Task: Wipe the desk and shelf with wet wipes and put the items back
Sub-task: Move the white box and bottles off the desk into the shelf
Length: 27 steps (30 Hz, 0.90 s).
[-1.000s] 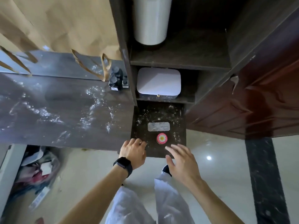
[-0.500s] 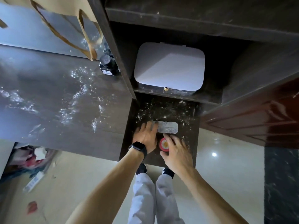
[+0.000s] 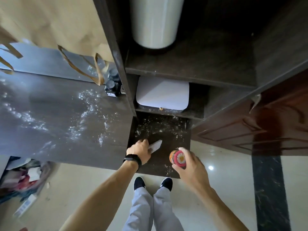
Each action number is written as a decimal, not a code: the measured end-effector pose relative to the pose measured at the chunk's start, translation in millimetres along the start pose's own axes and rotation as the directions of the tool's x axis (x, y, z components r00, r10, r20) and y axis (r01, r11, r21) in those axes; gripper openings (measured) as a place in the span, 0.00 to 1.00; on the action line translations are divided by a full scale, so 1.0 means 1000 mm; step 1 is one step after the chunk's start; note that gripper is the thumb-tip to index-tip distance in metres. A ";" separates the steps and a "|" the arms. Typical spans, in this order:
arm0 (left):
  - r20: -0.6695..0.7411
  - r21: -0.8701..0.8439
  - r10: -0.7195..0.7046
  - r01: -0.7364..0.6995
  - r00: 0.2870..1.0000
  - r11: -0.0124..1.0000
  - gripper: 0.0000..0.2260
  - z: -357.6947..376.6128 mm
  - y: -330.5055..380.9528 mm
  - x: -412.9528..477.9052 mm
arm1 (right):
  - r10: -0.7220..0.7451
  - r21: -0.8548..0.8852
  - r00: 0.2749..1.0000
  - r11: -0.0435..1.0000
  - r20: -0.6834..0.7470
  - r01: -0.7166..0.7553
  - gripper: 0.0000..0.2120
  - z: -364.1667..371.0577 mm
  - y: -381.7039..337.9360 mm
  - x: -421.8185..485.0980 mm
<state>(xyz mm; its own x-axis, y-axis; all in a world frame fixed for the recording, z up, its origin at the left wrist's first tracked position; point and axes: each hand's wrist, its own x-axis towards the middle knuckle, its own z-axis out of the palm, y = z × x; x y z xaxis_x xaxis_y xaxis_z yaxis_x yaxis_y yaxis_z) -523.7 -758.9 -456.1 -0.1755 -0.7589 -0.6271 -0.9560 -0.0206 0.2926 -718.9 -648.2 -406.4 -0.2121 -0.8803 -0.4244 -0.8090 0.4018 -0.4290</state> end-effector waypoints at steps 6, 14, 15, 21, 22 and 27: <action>-0.064 -0.344 -0.059 0.033 0.996 0.938 0.13 -0.067 0.000 -0.086 | 0.003 0.031 0.992 1.000 -0.127 0.001 0.30 -0.085 -0.033 -0.048; -0.123 -0.940 -0.212 -0.046 0.970 0.337 0.12 -0.118 0.012 -0.128 | -0.051 0.119 0.969 0.990 -0.240 0.081 0.29 -0.133 -0.071 -0.044; -0.106 -0.964 -0.230 -0.043 0.967 0.261 0.11 -0.124 0.017 -0.129 | -0.059 0.127 0.967 0.988 -0.248 0.093 0.29 -0.136 -0.076 -0.038; 0.008 -0.996 -0.312 -0.019 0.950 -0.082 0.14 -0.143 0.048 -0.104 | -0.136 0.176 0.946 0.965 -0.295 0.194 0.28 -0.140 -0.105 0.015; 0.029 -0.994 -0.323 -0.008 0.946 -0.112 0.13 -0.145 0.053 -0.097 | -0.148 0.181 0.942 0.961 -0.301 0.209 0.29 -0.141 -0.110 0.024; 0.092 -0.962 -0.361 -0.011 0.928 -0.274 0.11 -0.151 0.077 -0.067 | -0.237 0.123 0.909 0.948 -0.342 0.293 0.28 -0.136 -0.127 0.065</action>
<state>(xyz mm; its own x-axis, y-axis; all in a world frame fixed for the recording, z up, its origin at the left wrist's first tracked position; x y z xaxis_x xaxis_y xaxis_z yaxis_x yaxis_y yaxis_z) -550.0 -808.1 -282.9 0.1602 -0.6369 -0.7541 0.4902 -0.6118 0.6208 -704.3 -790.5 -271.5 -0.1886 -0.9820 -0.0113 -0.7621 0.1536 -0.6290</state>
